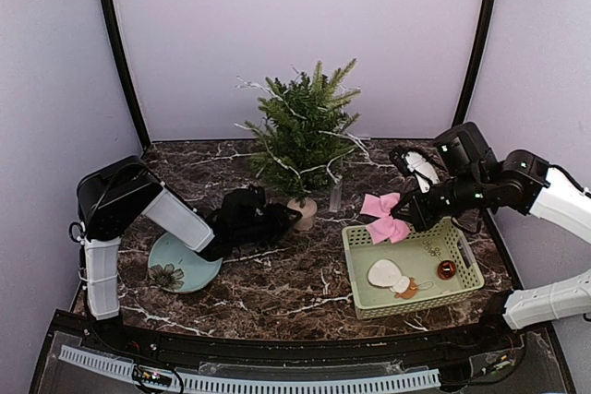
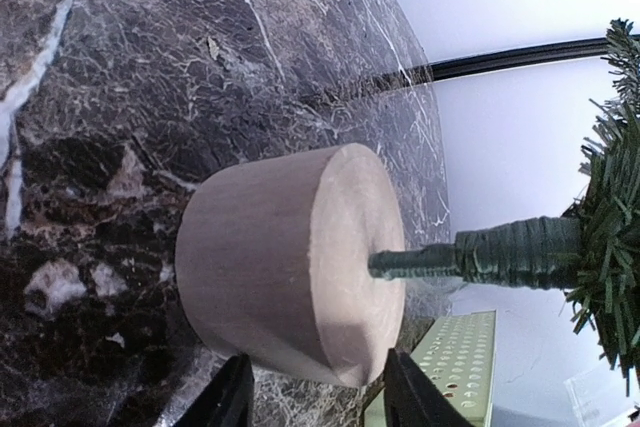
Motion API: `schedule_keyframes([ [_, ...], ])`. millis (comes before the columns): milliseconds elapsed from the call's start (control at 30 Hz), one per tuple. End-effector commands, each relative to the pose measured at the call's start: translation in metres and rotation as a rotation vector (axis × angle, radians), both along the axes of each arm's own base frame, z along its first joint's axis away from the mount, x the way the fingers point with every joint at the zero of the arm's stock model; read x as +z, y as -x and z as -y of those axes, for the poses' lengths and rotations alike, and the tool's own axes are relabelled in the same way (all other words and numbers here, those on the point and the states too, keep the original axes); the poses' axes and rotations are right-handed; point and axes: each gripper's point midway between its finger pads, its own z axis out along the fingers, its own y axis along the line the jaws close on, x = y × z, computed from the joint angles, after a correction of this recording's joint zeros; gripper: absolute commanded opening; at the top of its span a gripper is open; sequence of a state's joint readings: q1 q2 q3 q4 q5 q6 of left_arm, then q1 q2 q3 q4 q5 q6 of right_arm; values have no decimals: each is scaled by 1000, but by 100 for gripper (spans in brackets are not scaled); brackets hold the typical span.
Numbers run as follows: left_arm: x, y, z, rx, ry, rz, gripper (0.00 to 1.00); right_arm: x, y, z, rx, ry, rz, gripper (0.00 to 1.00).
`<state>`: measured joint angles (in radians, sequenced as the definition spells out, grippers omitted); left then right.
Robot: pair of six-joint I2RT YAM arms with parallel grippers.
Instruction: Decorate the small christmas tree
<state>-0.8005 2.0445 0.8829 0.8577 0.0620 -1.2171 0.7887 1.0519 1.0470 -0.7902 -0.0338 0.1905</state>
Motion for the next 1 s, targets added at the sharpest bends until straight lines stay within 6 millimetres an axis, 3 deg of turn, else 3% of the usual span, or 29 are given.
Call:
schedule_keyframes([
  [0, 12, -6, -4, 19, 1, 31, 51, 20, 14, -10, 75, -55, 18, 0],
  [367, 44, 20, -50, 79, -27, 123, 63, 52, 42, -24, 196, -109, 53, 0],
  [400, 45, 27, -61, 93, -37, 130, 63, 55, 45, -27, 217, -106, 54, 0],
  [433, 60, 31, -68, 101, -23, 163, 63, 59, 50, -32, 246, -108, 54, 0],
  [467, 56, 39, -82, 110, -63, 186, 63, 61, 53, -37, 272, -104, 55, 0],
  [500, 84, 43, -89, 108, -70, 284, 64, 62, 57, -42, 294, -95, 56, 0],
  [533, 82, 52, -97, 90, -120, 308, 64, 63, 60, -47, 313, -83, 63, 0],
  [567, 114, 60, -100, 59, -137, 424, 64, 62, 62, -52, 327, -63, 66, 0],
  [600, 114, 67, -102, 19, -194, 446, 63, 61, 64, -57, 342, -44, 67, 0],
  [633, 148, 78, -99, -48, -206, 574, 62, 59, 65, -62, 353, -21, 65, 0],
  [667, 150, 86, -98, -106, -249, 595, 61, 56, 68, -67, 370, 7, 61, 0],
  [700, 178, 101, -92, -195, -248, 712, 61, 54, 69, -71, 379, 36, 67, 0],
  [733, 178, 111, -90, -253, -275, 728, 61, 51, 70, -74, 383, 71, 72, 0],
  [767, 198, 127, -86, -329, -263, 820, 61, 49, 71, -78, 388, 96, 74, 0],
  [800, 196, 136, -85, -378, -274, 829, 60, 48, 71, -82, 392, 110, 72, 0],
  [833, 211, 152, -80, -441, -250, 893, 60, 46, 70, -86, 391, 124, 64, 0],
  [967, 215, 193, -56, -658, -255, 924, 60, 51, 67, -99, 385, 132, 59, 0],
])
